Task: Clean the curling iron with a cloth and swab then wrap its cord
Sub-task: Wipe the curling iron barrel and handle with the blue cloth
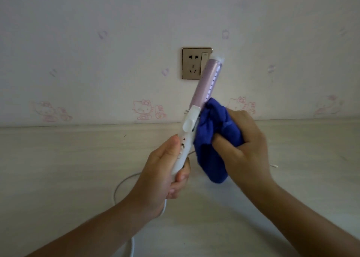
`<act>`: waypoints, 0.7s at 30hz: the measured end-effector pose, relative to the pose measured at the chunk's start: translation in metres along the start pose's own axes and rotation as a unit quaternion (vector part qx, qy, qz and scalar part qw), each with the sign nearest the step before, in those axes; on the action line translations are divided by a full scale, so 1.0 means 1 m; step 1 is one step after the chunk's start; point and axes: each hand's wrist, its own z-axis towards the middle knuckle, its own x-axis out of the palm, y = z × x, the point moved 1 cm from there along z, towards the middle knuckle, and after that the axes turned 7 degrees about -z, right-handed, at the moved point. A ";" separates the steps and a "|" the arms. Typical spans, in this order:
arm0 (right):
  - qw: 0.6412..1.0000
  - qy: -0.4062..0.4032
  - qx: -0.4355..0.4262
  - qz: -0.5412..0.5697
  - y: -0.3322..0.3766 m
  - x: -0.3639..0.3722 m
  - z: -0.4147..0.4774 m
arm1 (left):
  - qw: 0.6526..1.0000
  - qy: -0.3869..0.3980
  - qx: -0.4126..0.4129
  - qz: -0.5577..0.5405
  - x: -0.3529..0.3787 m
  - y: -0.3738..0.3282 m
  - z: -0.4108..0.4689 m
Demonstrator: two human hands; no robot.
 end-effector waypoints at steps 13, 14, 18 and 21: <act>1.000 0.006 0.008 0.006 -0.002 -0.001 0.002 | 0.996 -0.021 0.043 0.071 -0.010 -0.005 0.003; 1.000 0.009 0.004 0.001 -0.002 -0.002 0.002 | 0.993 -0.020 0.072 0.096 -0.008 -0.006 0.003; 0.991 0.123 -0.035 -0.035 0.003 0.020 -0.017 | 0.981 -0.101 0.123 0.113 -0.011 -0.012 0.010; 0.987 0.146 -0.046 -0.049 0.003 0.027 -0.021 | 0.979 -0.142 0.088 0.117 -0.016 -0.009 0.009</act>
